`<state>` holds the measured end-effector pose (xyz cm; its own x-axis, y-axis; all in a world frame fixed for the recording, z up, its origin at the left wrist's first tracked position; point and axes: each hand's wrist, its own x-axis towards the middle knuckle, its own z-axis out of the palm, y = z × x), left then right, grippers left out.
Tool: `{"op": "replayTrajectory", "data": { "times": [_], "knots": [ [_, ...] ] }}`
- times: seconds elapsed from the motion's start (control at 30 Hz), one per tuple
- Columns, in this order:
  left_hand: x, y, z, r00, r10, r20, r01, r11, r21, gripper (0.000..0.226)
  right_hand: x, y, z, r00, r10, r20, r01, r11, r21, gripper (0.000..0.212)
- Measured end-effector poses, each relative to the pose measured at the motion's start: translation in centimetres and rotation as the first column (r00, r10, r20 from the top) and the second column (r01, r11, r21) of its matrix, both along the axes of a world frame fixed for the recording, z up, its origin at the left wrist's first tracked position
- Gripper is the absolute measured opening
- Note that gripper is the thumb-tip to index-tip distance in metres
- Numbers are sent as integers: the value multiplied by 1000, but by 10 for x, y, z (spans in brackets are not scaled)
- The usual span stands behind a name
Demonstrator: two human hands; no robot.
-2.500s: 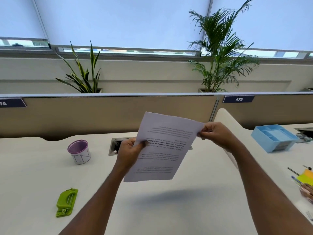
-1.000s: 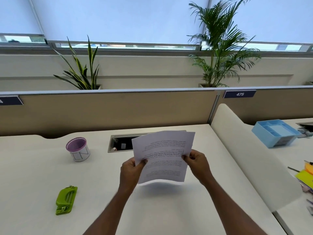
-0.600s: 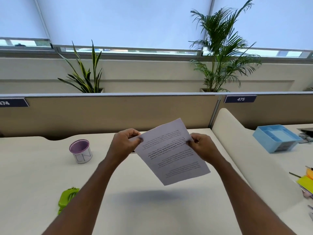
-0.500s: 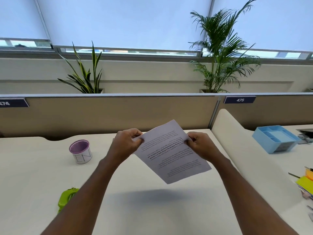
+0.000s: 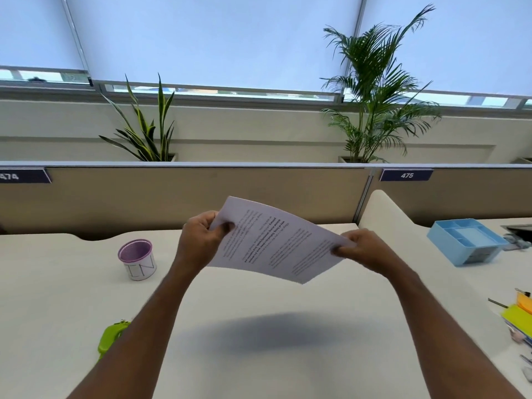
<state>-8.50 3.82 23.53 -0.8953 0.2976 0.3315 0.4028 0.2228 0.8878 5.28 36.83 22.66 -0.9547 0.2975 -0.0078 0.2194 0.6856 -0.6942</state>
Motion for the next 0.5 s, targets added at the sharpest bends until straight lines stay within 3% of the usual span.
{"op": "replayTrajectory", "data": {
  "times": [0.13,0.27,0.37,0.5],
  "knots": [
    [-3,-6,-9,997,33,70,-37,998,55,17,8,3,-1,976,-116,-186,48,942,-334,15],
    [4,-3,-33,982,47,182,-68,991,111,14,1,-13,-21,907,-269,-324,49,832,-553,8],
    [13,-1,-63,969,60,241,-78,995,64,33,-3,-28,-48,871,-343,-352,67,792,-607,10],
    [31,-1,-110,962,80,261,-77,997,-22,17,-1,-45,-84,858,-382,-343,137,815,-563,10]
  ]
}}
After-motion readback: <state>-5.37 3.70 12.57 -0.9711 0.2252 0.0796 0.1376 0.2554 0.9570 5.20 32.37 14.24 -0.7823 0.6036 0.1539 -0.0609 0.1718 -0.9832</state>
